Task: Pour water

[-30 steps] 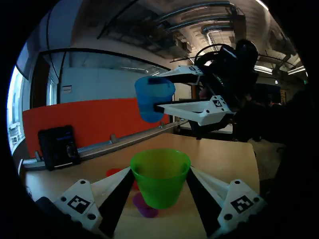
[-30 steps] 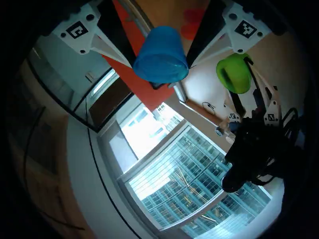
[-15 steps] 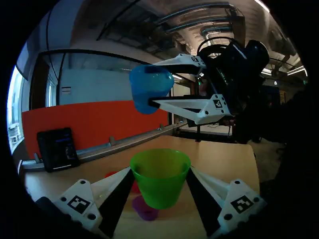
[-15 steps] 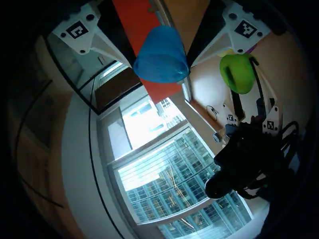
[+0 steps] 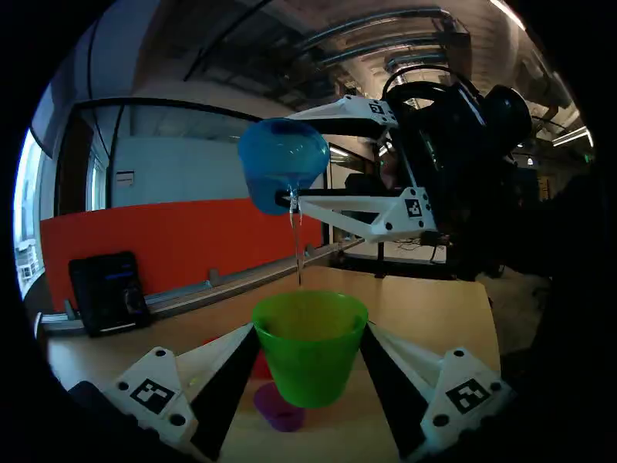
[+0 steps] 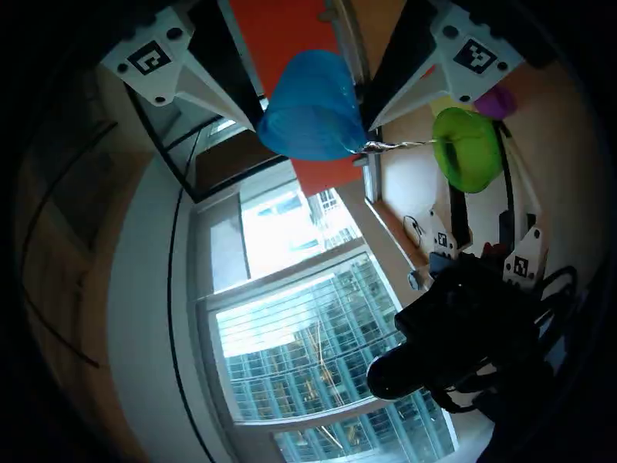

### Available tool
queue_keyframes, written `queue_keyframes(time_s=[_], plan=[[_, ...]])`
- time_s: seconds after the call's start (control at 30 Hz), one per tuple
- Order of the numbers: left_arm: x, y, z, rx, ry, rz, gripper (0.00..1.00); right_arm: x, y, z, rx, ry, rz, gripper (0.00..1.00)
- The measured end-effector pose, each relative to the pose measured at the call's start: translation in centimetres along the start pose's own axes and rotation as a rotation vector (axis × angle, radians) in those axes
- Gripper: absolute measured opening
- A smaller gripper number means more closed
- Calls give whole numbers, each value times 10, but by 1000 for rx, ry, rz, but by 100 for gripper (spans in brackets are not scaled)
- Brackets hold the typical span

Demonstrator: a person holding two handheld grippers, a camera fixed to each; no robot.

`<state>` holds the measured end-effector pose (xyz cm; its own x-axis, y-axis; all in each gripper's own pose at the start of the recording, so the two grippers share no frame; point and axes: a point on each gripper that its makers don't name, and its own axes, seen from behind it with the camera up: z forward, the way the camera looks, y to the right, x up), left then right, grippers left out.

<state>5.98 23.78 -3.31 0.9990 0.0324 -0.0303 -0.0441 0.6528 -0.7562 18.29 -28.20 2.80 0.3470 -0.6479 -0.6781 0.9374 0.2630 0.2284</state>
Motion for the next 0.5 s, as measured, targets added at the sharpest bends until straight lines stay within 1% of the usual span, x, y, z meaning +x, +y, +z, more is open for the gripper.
queue_keyframes(time_s=[0.5], plan=[[2,-1,1,-5,1,1,86,6,10,2,-29,10,-88,92]])
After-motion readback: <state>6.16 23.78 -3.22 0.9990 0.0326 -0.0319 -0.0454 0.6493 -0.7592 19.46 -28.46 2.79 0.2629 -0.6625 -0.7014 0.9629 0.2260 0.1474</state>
